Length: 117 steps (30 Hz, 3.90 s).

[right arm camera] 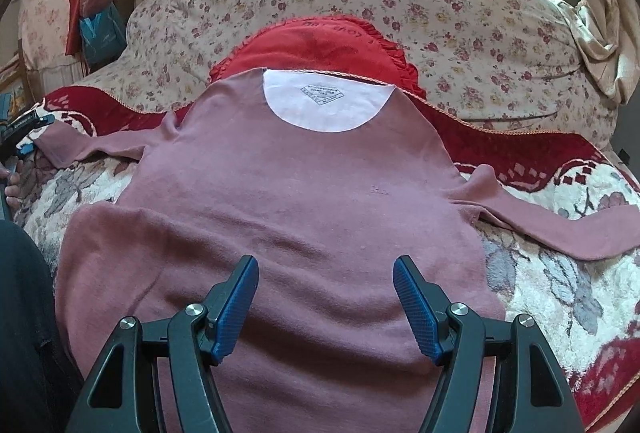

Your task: Fold small clothes

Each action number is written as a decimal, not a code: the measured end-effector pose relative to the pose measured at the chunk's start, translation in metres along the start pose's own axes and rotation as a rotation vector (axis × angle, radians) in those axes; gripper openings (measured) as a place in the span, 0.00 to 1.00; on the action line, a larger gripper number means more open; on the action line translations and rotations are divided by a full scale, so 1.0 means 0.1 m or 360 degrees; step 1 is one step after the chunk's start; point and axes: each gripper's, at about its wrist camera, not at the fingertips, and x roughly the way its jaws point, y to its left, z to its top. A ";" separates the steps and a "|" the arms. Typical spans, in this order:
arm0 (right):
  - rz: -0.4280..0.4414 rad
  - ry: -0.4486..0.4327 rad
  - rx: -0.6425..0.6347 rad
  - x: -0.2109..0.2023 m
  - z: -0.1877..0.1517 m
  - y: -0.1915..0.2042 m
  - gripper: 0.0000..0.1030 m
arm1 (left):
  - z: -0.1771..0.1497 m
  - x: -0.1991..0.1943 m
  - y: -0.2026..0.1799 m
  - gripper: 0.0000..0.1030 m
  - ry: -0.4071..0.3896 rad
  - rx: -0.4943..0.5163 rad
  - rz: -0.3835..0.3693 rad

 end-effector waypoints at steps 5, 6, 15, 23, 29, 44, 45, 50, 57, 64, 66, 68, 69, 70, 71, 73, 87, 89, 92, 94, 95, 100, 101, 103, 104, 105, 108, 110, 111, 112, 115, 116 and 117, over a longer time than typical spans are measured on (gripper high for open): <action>-0.0003 0.0003 -0.0017 0.00 0.00 0.02 0.66 | 0.15 0.16 -0.03 0.82 0.0001 -0.0070 -0.0017; -0.0008 0.0005 -0.0021 0.01 0.00 0.01 0.66 | 0.16 0.20 -0.02 0.71 0.0023 -0.0084 -0.0016; -0.0027 0.0000 -0.0019 0.00 -0.01 -0.01 0.66 | 0.13 0.32 0.24 0.01 0.0110 -0.0263 0.0078; -0.0060 -0.0041 0.0021 -0.10 0.02 -0.08 0.66 | 0.43 -0.29 -0.57 0.01 -0.0074 -0.0176 -0.0223; -0.0085 -0.0094 0.0066 -0.25 0.02 -0.18 0.66 | 0.35 -0.41 -1.59 0.01 0.0044 -0.0198 -0.0667; -0.0125 -0.0104 0.0159 -0.03 1.00 -1.16 0.66 | -0.99 0.31 -3.96 0.01 0.0559 -0.0020 -0.1140; -0.0090 -0.0068 0.0213 0.09 1.04 -1.28 0.66 | -1.10 0.36 -4.04 0.01 0.0586 0.0010 -0.1146; 0.0243 -0.0103 0.0461 0.42 1.09 -1.64 0.66 | -1.57 0.60 -4.30 0.01 0.0669 0.0249 -0.1106; 0.0785 -0.0044 0.0550 0.82 1.22 -1.38 0.64 | -1.93 0.67 -4.31 0.01 0.0663 0.0512 -0.1017; 0.0881 0.0136 0.0360 1.02 1.32 -0.83 0.54 | -2.20 0.50 -4.41 0.02 0.0545 0.0869 -0.0992; 0.0857 0.0168 0.0356 1.08 1.29 -0.79 0.54 | -2.23 0.54 -4.39 0.01 0.0585 0.0846 -0.0973; 0.0872 0.0211 0.0405 1.17 1.24 -0.82 0.54 | -2.25 0.57 -4.39 0.02 0.0603 0.0840 -0.0960; 0.0891 0.0231 0.0439 1.22 1.22 -0.86 0.54 | -2.27 0.57 -4.38 0.02 0.0617 0.0833 -0.0962; 0.0899 0.0257 0.0462 1.27 1.19 -0.89 0.54 | -2.28 0.56 -4.36 0.02 0.0624 0.0824 -0.0973; 0.0894 0.0285 0.0478 1.30 1.15 -0.92 0.53 | -2.29 0.55 -4.35 0.02 0.0639 0.0815 -0.0975; 0.0876 0.0332 0.0524 1.36 1.09 -0.98 0.53 | -2.31 0.52 -4.34 0.07 0.0663 0.0808 -0.0982; 0.0978 0.0407 0.0785 1.65 0.87 -1.23 0.39 | -2.45 0.42 -4.14 0.10 0.0841 0.0765 -0.0923; 0.0924 0.0438 0.0869 1.73 0.84 -1.30 0.38 | -2.35 0.39 -3.99 0.10 0.0842 0.0733 -0.0805; 0.0791 0.0432 0.1029 1.74 0.78 -1.58 0.39 | -2.15 0.30 -3.74 0.09 0.0820 0.0700 -0.0629; 0.0705 0.0452 0.1004 1.74 0.79 -1.68 0.39 | -2.02 0.21 -3.57 0.10 0.0787 0.0719 -0.0533; 0.0701 0.0469 0.0999 1.76 0.78 -1.72 0.39 | -1.98 0.21 -3.51 0.14 0.0787 0.0728 -0.0481; 0.0900 0.0541 0.1091 1.96 0.69 -1.79 0.39 | -1.91 0.22 -3.17 0.28 0.0820 0.0728 -0.0291; 0.0958 0.0548 0.1142 1.97 0.67 -1.80 0.39 | -1.92 0.24 -3.13 0.28 0.0815 0.0708 -0.0265; 0.1130 0.0583 0.1264 2.02 0.62 -1.81 0.39 | -1.93 0.28 -3.09 0.28 0.0823 0.0657 -0.0273; 0.1163 0.0595 0.1270 2.01 0.63 -1.79 0.39 | -1.95 0.28 -3.08 0.28 0.0819 0.0646 -0.0277; 0.1149 0.0587 0.1258 2.00 0.64 -1.79 0.39 | -1.97 0.29 -3.08 0.28 0.0814 0.0643 -0.0277; 0.1119 0.0569 0.1328 2.04 0.59 -1.83 0.36 | -1.99 0.30 -3.06 0.30 0.0802 0.0619 -0.0275; 0.1122 0.0560 0.1319 2.08 0.61 -1.82 0.32 | -1.99 0.29 -3.06 0.30 0.0789 0.0590 -0.0279; 0.1129 0.0565 0.1299 2.10 0.63 -1.79 0.32 | -1.99 0.28 -3.05 0.30 0.0777 0.0573 -0.0281; 0.1138 0.0558 0.1273 2.13 0.66 -1.76 0.31 | -1.99 0.28 -3.05 0.30 0.0769 0.0563 -0.0281; 0.1140 0.0561 0.1219 2.22 0.70 -1.69 0.18 | -2.02 0.27 -3.07 0.30 0.0734 0.0584 -0.0263; 0.1140 0.0563 0.1191 2.24 0.70 -1.67 0.05 | -2.03 0.27 -3.08 0.30 0.0722 0.0596 -0.0255; 0.1120 0.0553 0.1144 2.23 0.73 -1.63 0.03 | -2.05 0.26 -3.08 0.30 0.0710 0.0600 -0.0249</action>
